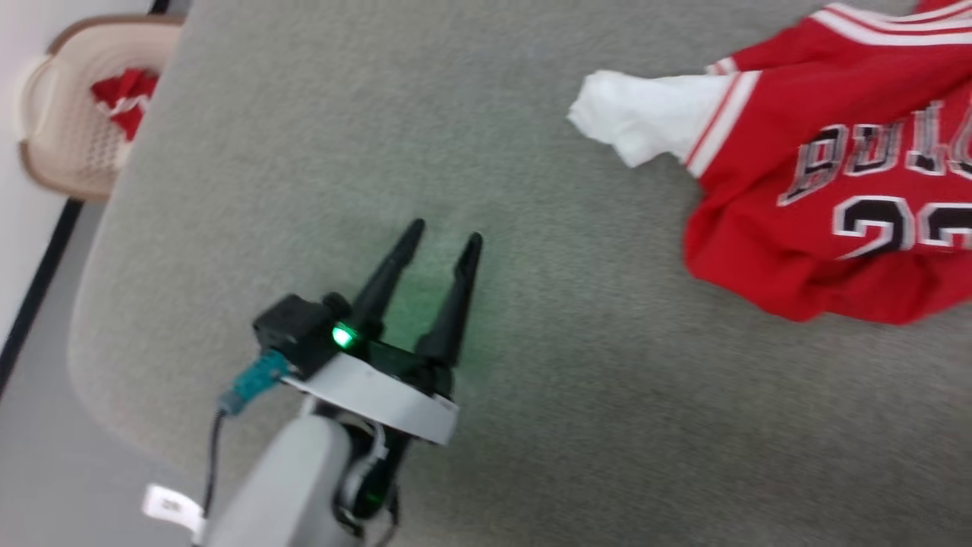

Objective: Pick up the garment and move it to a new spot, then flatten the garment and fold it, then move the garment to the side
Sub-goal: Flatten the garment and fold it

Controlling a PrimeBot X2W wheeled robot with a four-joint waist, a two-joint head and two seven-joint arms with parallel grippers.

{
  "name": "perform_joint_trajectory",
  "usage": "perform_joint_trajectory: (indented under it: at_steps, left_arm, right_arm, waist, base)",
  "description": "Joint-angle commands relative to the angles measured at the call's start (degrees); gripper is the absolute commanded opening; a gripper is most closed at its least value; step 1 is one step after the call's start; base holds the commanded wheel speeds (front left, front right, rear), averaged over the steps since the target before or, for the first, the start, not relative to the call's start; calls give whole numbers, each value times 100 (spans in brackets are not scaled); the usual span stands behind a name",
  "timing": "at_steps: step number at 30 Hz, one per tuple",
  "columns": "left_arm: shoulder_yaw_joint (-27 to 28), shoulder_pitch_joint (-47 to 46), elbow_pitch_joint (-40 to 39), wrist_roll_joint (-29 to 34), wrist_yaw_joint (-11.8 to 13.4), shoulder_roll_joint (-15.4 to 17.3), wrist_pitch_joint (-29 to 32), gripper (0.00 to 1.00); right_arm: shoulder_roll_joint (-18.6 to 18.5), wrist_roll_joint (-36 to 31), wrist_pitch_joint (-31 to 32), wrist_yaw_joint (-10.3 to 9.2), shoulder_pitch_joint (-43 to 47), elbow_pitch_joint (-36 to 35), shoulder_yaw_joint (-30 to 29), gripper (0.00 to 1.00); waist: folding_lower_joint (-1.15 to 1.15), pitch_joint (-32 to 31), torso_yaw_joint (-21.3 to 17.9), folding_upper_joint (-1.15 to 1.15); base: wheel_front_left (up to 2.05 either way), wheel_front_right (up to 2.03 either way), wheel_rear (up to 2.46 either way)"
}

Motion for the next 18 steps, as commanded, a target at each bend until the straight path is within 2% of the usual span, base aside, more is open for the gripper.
perform_joint_trajectory:
  at_steps: [1,4,9,10,13,18]
  left_arm:
    - [-32,-130,41,17,-12,193,0,100]
    - [-388,-408,103,-35,-13,578,45,100]
    - [-1805,-1219,-93,-367,-10,1347,930,100]
    - [-1805,-1219,-93,-367,-10,1347,930,100]
    - [-2735,-1835,-232,-1074,-11,1775,1957,100]
    - [-3724,-2833,-190,-2153,-4,2306,3271,100]
  right_arm:
    - [9,167,-78,-8,222,-229,-109,100]
    - [-97,350,-144,-8,624,-819,-304,100]
    - [-277,273,-157,-8,1559,-2032,-1287,100]
    - [-277,273,-157,-8,1559,-2032,-1287,100]
    - [-198,73,-159,-8,2320,-2700,-2117,100]
    - [160,-408,-160,-8,3493,-3579,-3298,100]
  waist:
    - [0,-349,-488,0]
    - [0,-467,-811,0]
    - [0,-655,-1262,0]
    - [0,-655,-1262,0]
    - [0,-757,-1531,0]
    - [0,-804,-2003,0]
  base:
    - [0,0,0]
    - [0,0,0]
    - [0,0,0]
    - [0,0,0]
    - [0,0,0]
    - [0,0,0]
